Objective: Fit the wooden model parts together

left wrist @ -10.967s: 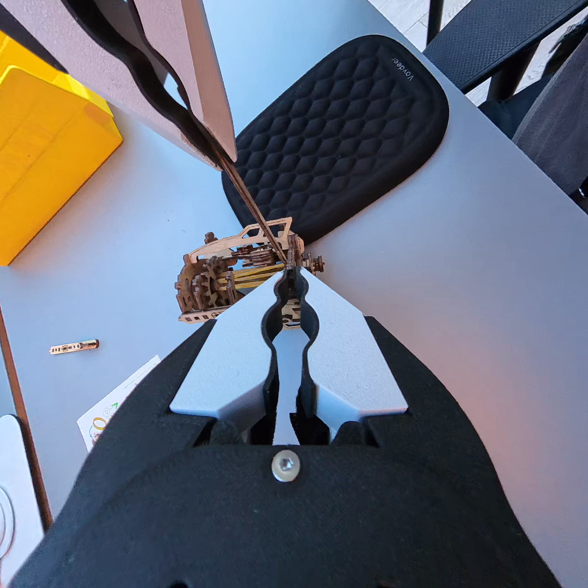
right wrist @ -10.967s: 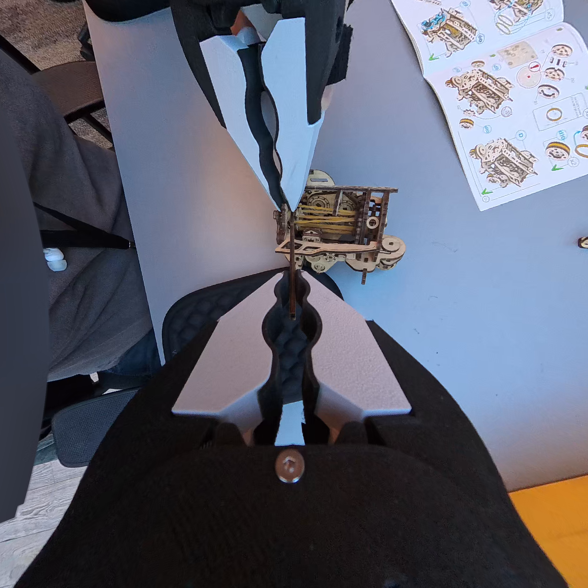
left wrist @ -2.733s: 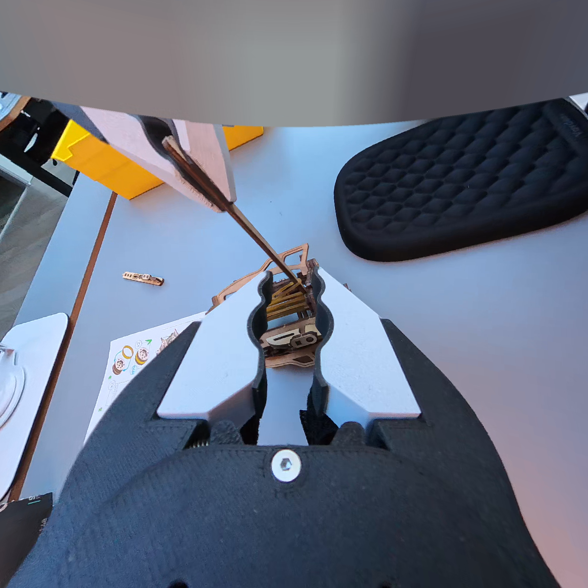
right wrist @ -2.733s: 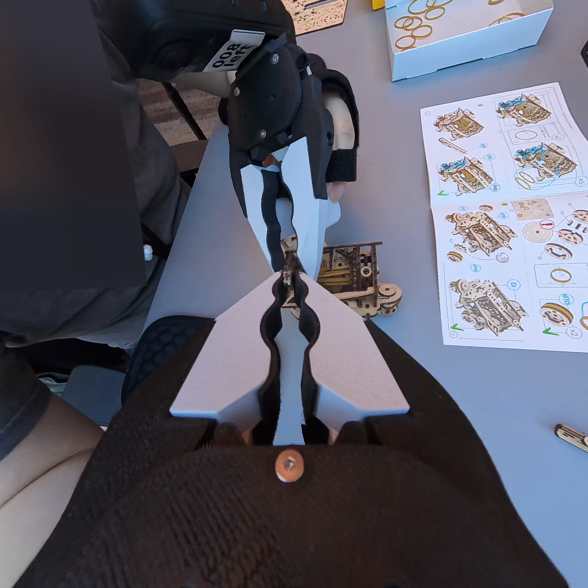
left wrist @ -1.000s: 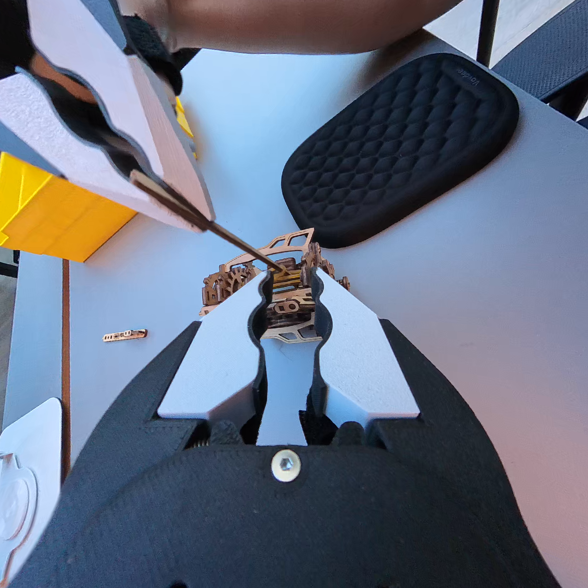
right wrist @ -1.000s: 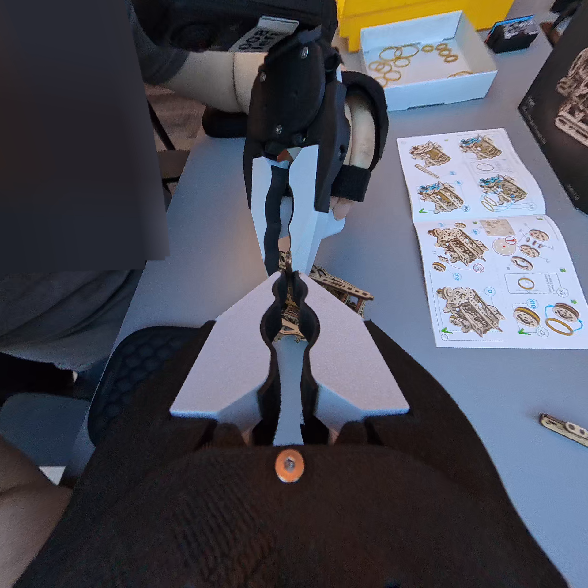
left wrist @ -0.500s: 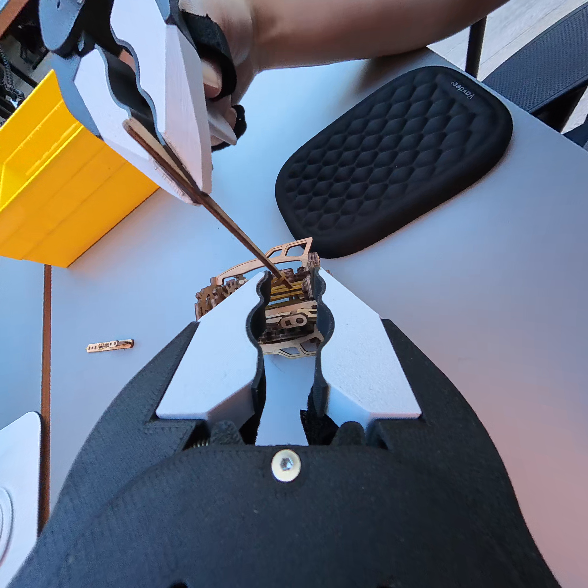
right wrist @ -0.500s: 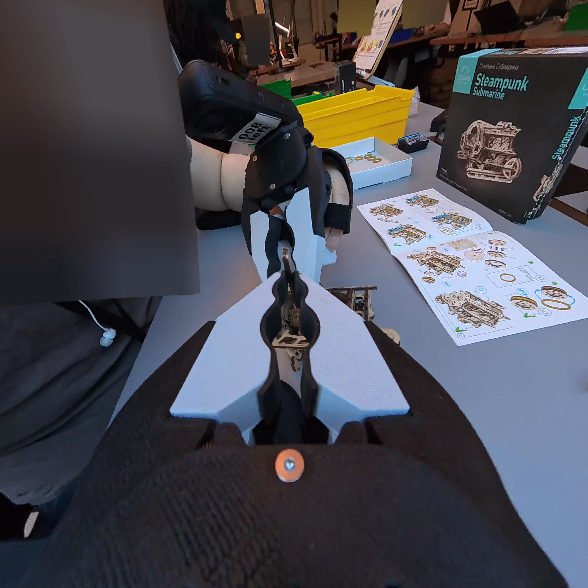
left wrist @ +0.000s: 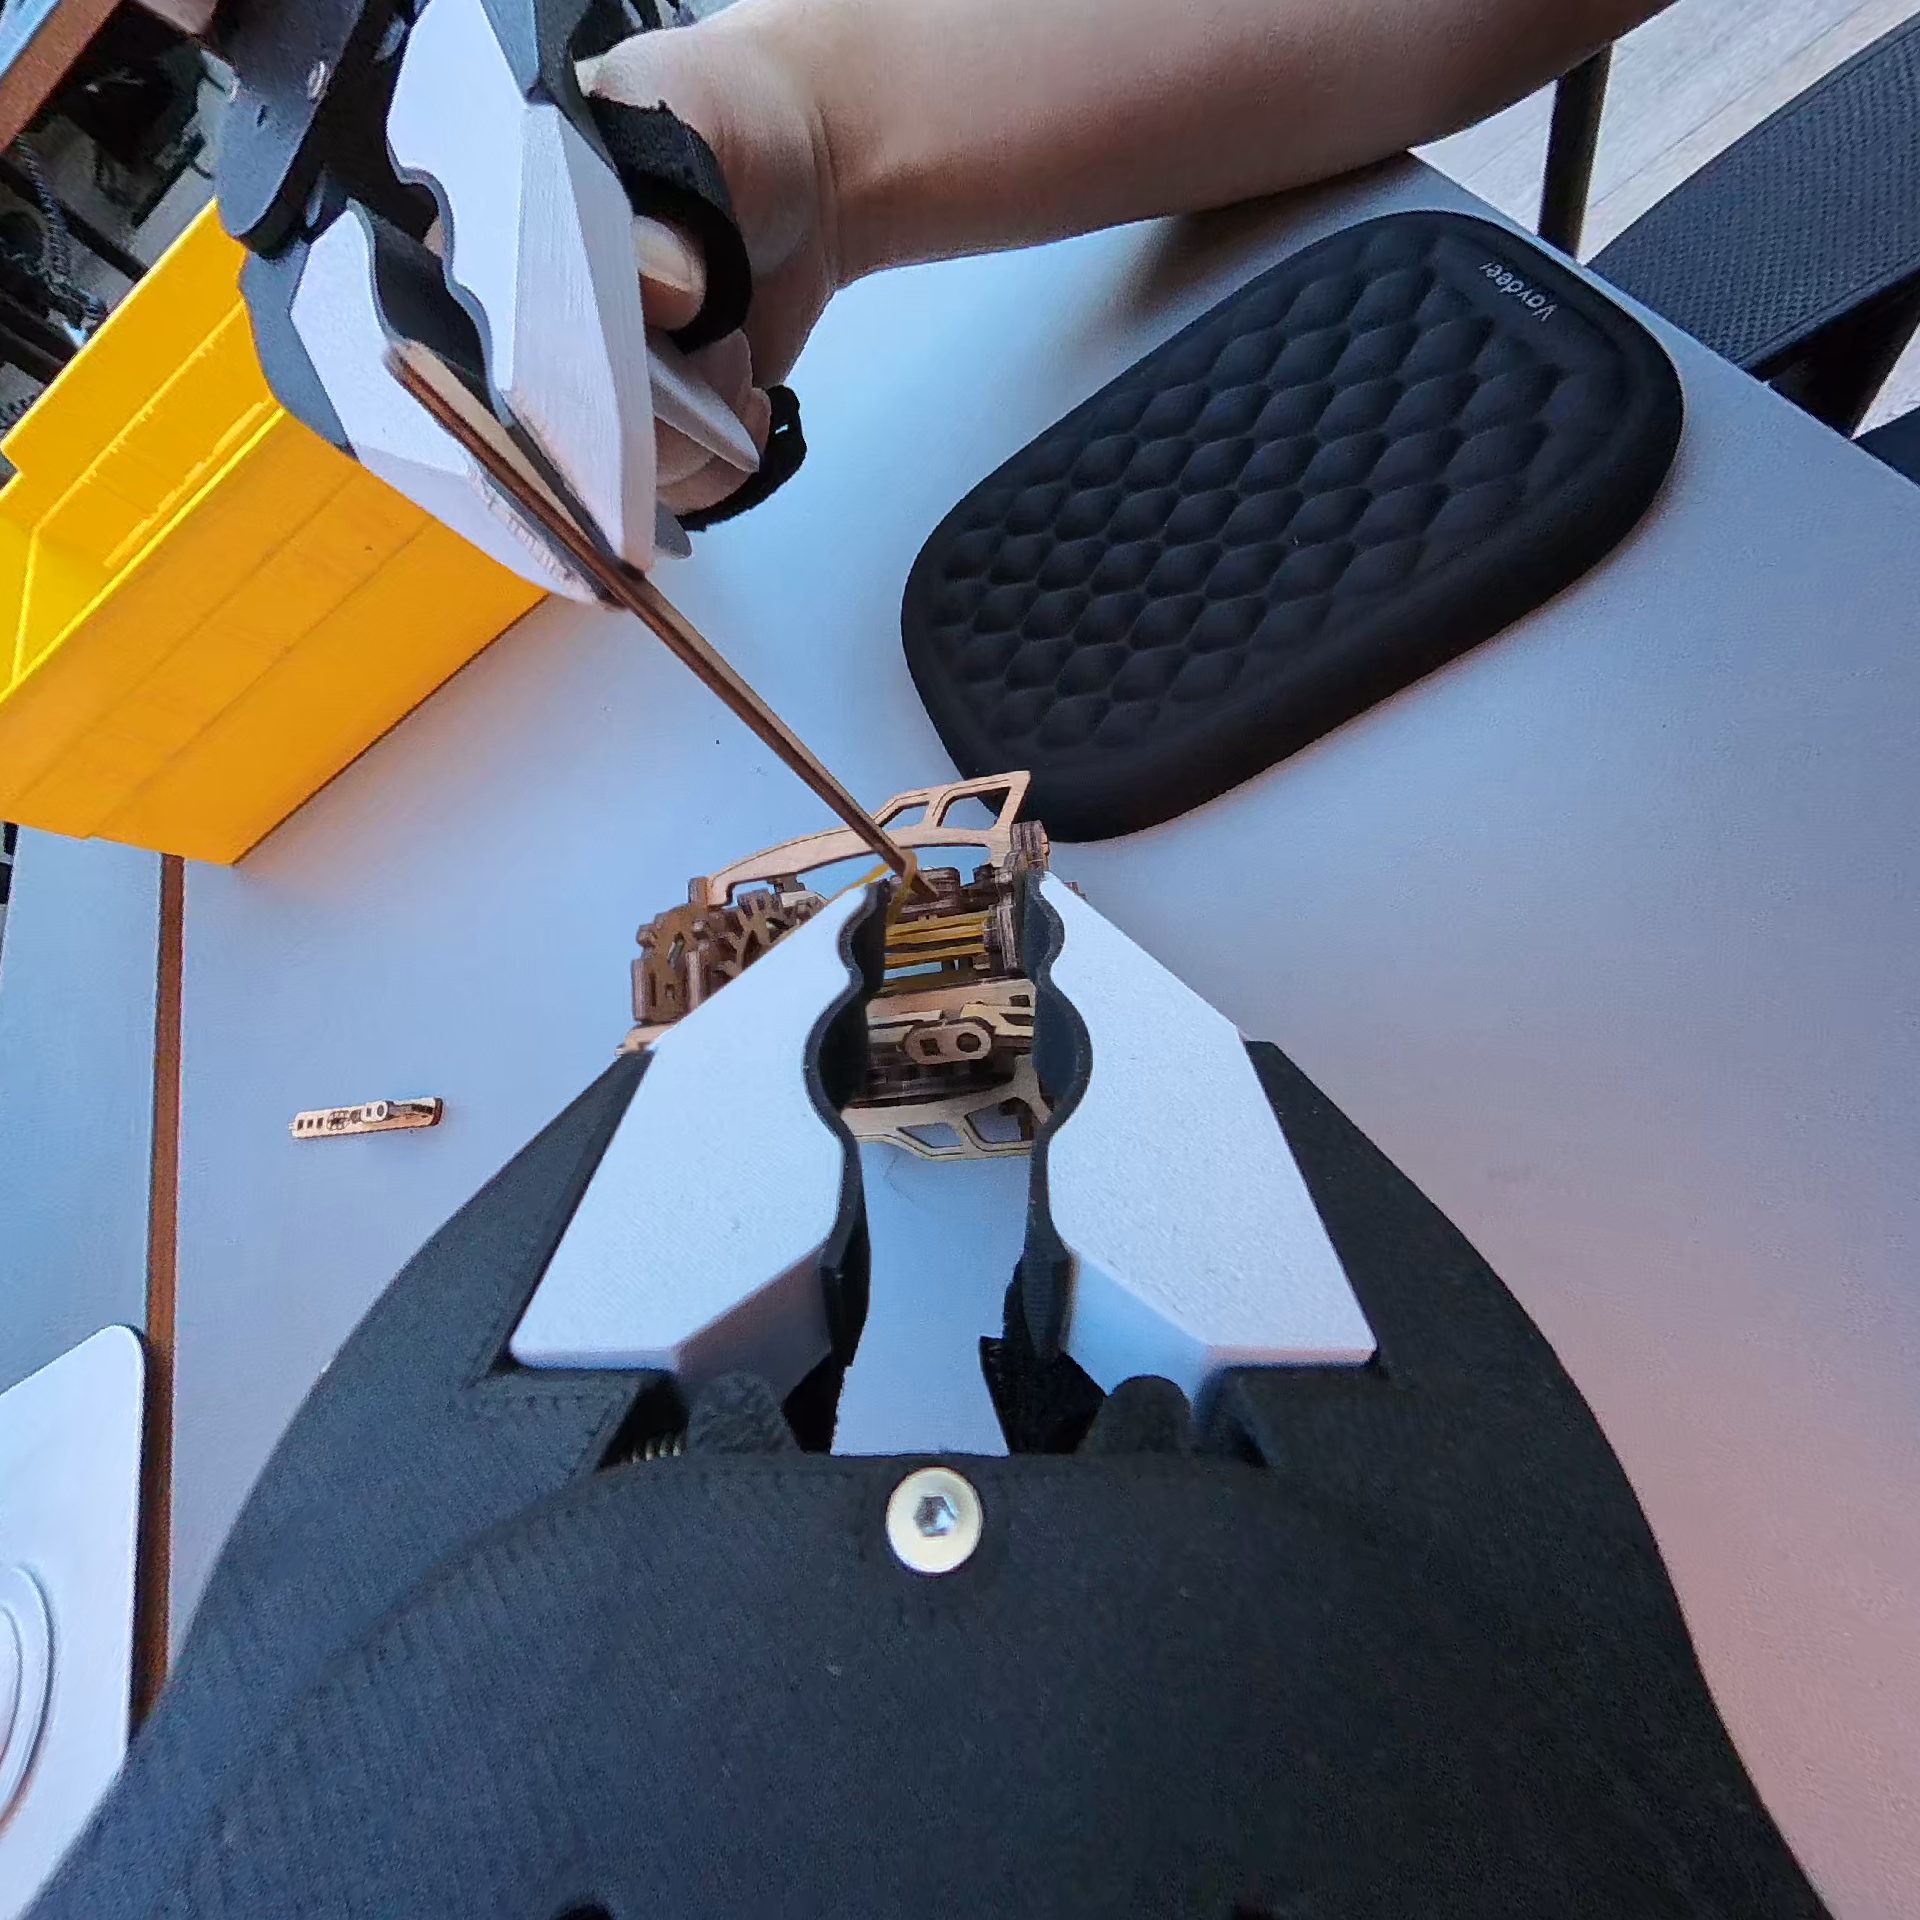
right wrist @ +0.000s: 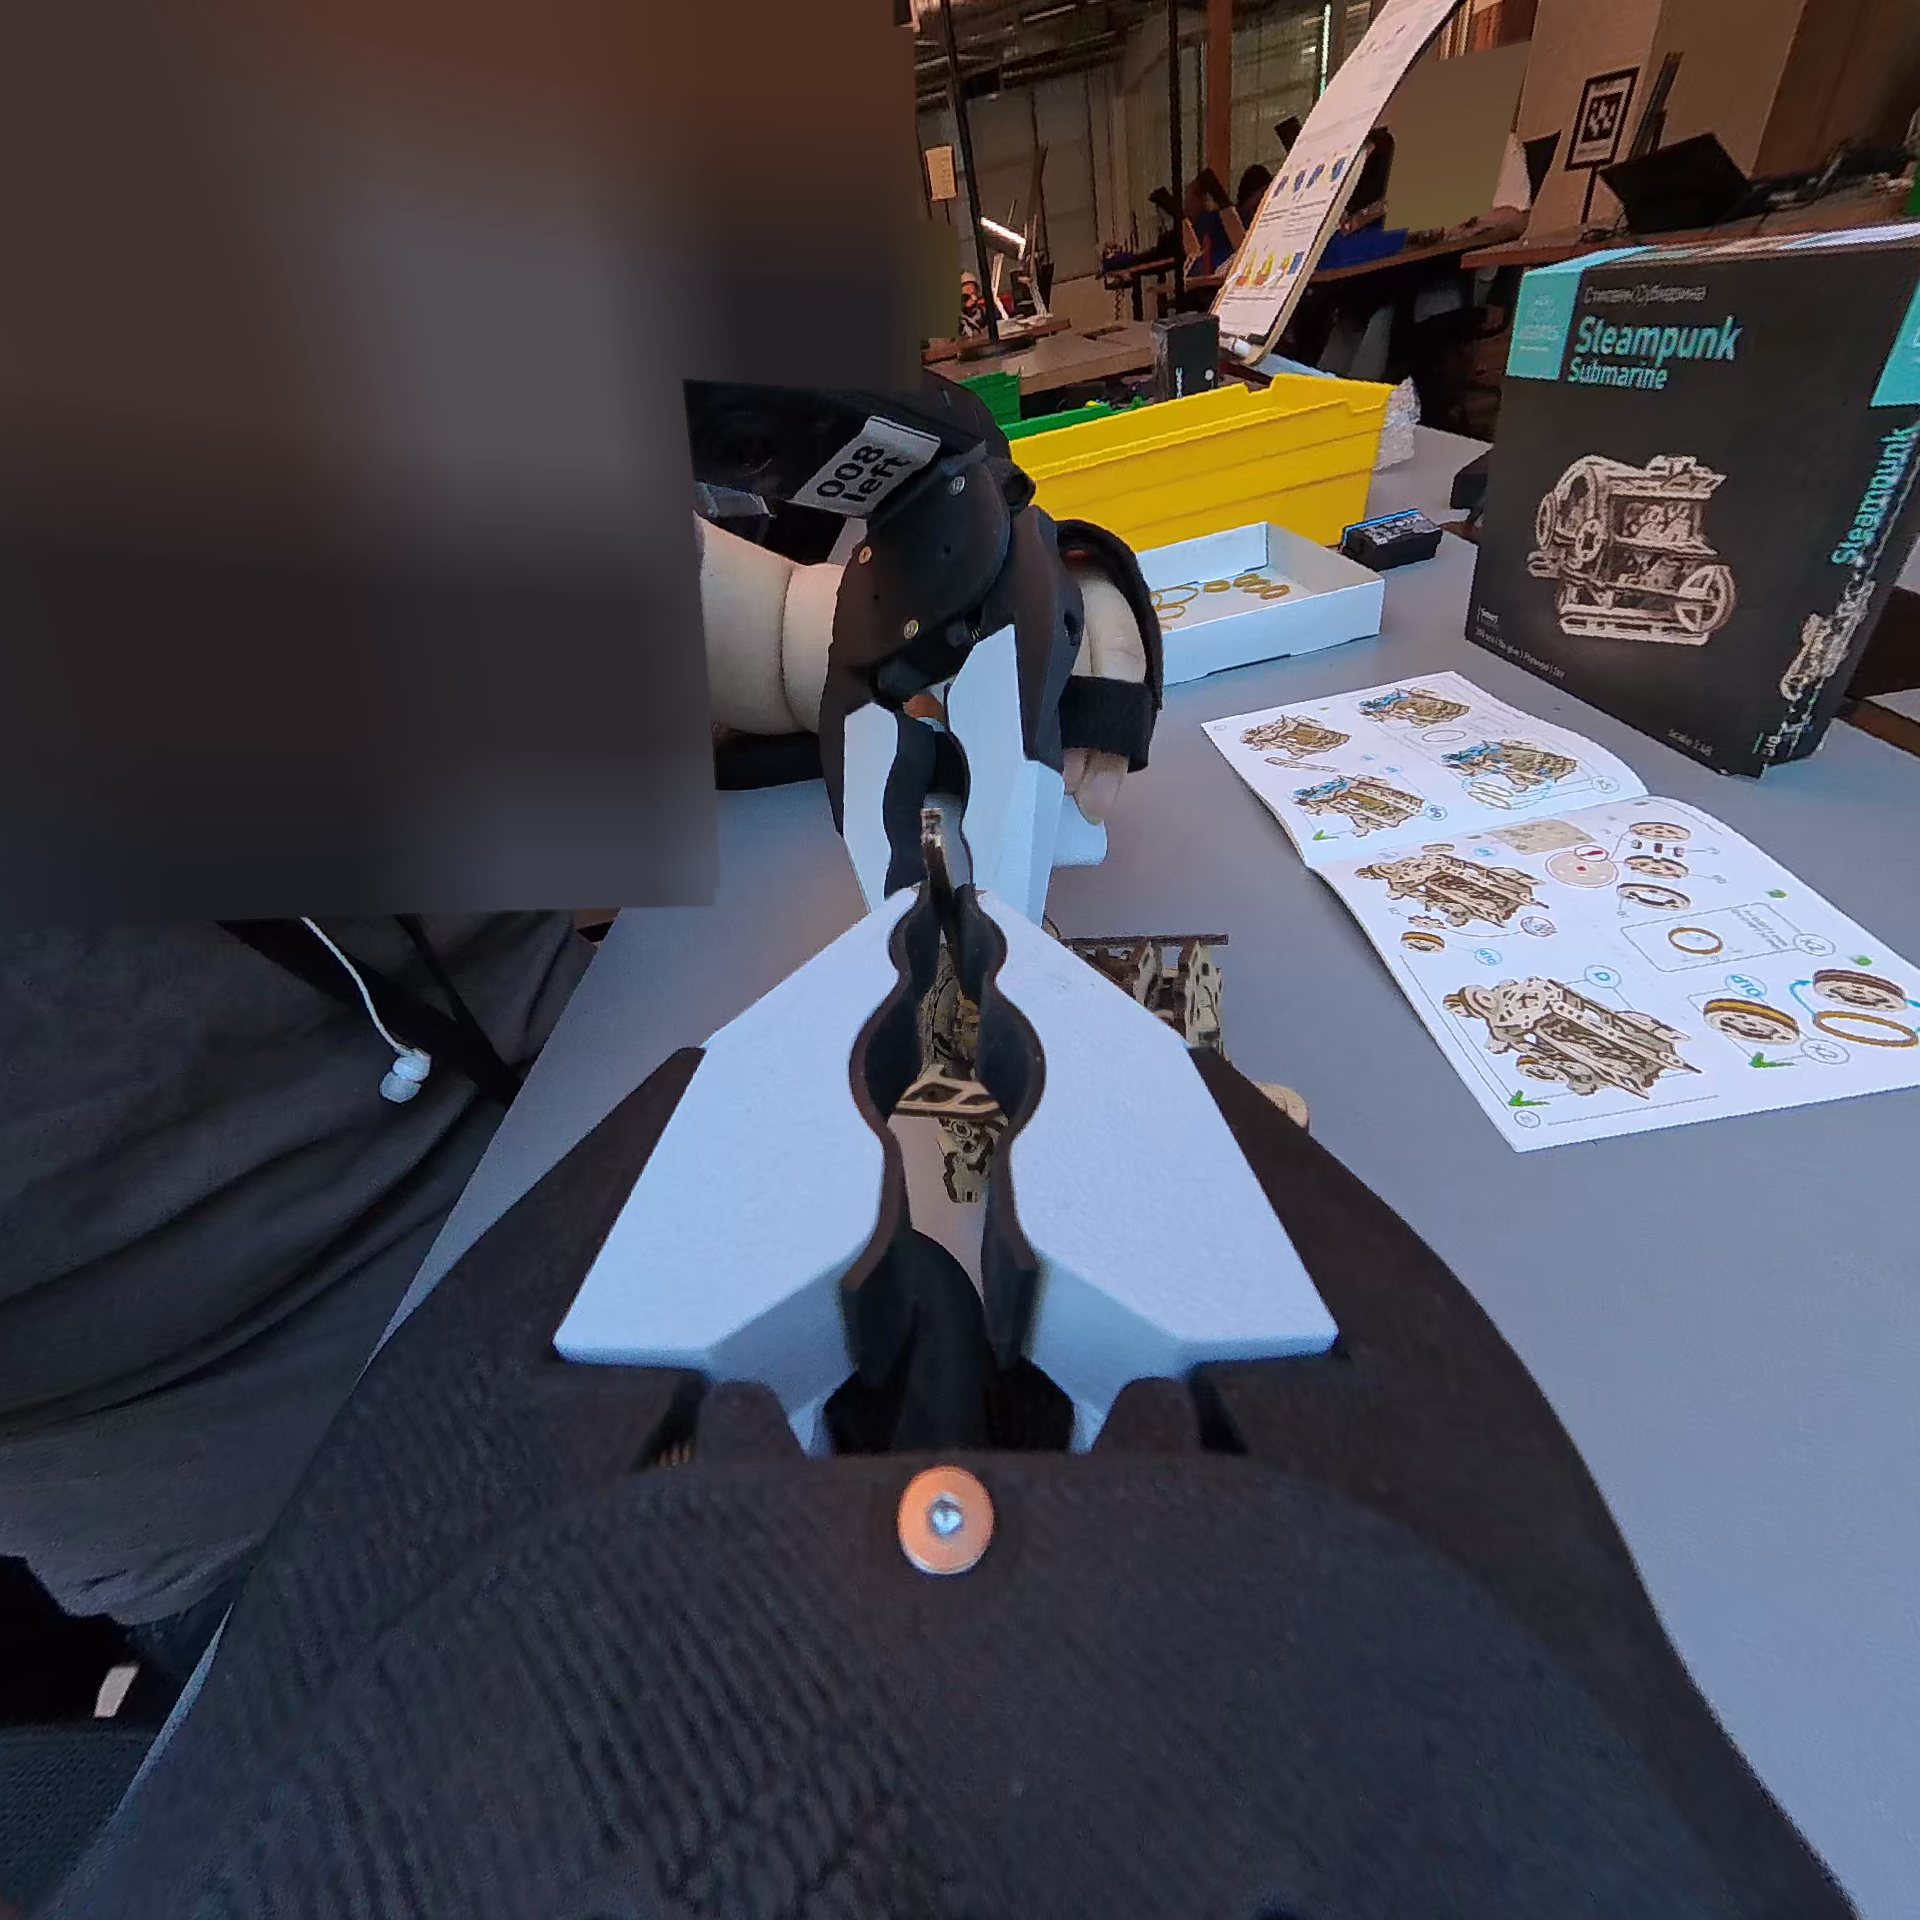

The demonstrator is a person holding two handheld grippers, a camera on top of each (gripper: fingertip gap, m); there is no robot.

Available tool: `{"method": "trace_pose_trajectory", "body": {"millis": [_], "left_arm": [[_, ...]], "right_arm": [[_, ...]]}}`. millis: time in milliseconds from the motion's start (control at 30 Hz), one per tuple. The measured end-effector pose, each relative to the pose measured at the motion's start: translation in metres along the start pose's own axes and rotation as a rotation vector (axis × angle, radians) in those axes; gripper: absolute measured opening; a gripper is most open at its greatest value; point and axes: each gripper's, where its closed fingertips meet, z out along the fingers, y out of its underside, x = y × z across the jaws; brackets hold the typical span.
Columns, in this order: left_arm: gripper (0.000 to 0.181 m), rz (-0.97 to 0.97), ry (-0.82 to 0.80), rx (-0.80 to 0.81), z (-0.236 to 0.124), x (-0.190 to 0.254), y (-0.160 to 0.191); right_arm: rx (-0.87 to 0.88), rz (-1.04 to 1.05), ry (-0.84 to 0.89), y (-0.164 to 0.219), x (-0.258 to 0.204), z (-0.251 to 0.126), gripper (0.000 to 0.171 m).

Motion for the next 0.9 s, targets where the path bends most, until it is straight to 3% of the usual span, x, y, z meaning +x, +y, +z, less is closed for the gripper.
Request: {"method": "trace_pose_trajectory", "body": {"millis": [533,900], "left_arm": [[0.017,0.043,0.009,0.007,0.000,0.006,-0.001],[0.008,0.054,0.011,0.005,0.000,0.007,0.000]], "right_arm": [[0.004,-0.061,-0.031,-0.007,-0.017,0.021,0.001],[0.011,-0.016,-0.027,0.001,-0.007,0.016,0.000]]}}
